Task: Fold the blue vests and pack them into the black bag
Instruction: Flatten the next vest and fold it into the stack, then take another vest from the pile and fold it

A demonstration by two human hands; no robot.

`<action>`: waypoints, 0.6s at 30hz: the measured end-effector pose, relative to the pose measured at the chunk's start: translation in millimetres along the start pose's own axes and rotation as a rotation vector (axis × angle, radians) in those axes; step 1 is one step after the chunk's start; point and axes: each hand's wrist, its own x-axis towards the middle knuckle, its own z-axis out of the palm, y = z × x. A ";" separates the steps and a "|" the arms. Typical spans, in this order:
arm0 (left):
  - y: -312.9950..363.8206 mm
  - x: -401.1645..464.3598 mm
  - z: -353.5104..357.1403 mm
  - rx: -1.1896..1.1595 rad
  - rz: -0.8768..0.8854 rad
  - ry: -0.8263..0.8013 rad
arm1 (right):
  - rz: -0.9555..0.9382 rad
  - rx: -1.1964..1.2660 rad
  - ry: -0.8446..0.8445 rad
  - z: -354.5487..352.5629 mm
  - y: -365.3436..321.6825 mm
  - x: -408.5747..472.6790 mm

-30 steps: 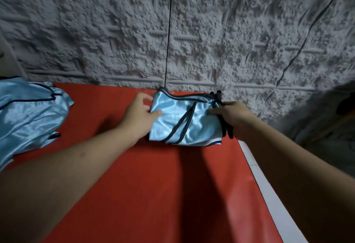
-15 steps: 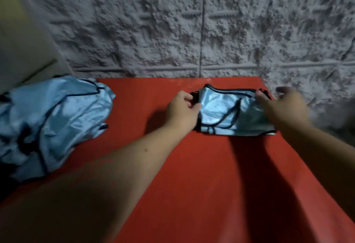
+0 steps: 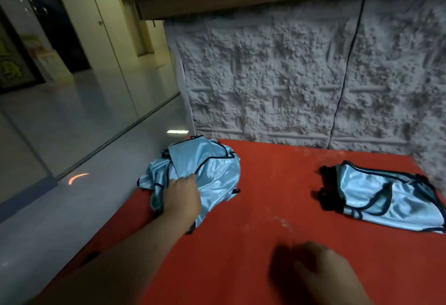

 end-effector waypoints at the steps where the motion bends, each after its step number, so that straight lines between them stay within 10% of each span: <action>1: -6.7 5.9 -2.5 -0.013 -0.007 -0.048 | 0.010 0.013 0.007 -0.5 -4.9 1.3; 10: 23.5 -13.7 -53.9 -0.602 0.155 0.154 | 0.038 0.238 0.094 -3.6 -40.3 14.8; 18: 113.7 -76.6 -154.4 -1.337 0.490 -0.248 | -0.203 0.748 0.059 -42.2 -46.4 -1.6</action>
